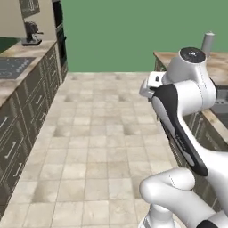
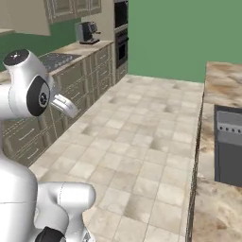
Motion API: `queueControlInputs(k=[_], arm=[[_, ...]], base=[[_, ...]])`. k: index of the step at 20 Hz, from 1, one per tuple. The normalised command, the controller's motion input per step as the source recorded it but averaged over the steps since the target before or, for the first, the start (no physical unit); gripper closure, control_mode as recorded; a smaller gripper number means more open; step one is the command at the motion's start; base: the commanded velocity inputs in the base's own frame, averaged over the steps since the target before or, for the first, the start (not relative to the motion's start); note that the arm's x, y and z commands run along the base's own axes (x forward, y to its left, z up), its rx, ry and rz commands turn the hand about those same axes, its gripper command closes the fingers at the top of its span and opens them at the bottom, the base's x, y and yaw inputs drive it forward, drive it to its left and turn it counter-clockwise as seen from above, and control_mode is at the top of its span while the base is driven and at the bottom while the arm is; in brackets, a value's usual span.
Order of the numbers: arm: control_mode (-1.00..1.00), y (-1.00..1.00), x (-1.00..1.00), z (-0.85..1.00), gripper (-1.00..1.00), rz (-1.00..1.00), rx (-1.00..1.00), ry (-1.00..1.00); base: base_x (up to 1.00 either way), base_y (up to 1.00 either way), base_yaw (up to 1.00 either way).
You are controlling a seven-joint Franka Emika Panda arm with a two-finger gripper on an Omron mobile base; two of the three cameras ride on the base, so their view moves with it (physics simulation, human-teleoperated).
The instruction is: Move the bowls from the cabinet to the plates on the dining table.
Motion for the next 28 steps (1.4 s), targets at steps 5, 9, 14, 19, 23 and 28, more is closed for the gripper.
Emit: queueControlInputs(k=[5,9,14,19,23,28], arm=[[1.00,0.00,0.00,0.00,-1.00,0.00,0.00,0.00],[1.00,0.00,0.00,0.00,-1.00,0.00,0.00,0.00],[1.00,0.00,0.00,0.00,-1.00,0.00,0.00,0.00],[1.00,0.00,0.00,0.00,-1.00,0.00,0.00,0.00],[1.00,0.00,0.00,0.00,-1.00,0.00,0.00,0.00],[1.00,0.00,0.00,0.00,-1.00,0.00,0.00,0.00]], base=[[1.00,0.00,-0.30],[1.00,0.00,0.05],[0.96,0.00,0.46],[0.38,0.00,0.63],[0.02,0.00,0.60],[0.08,0.02,0.52]])
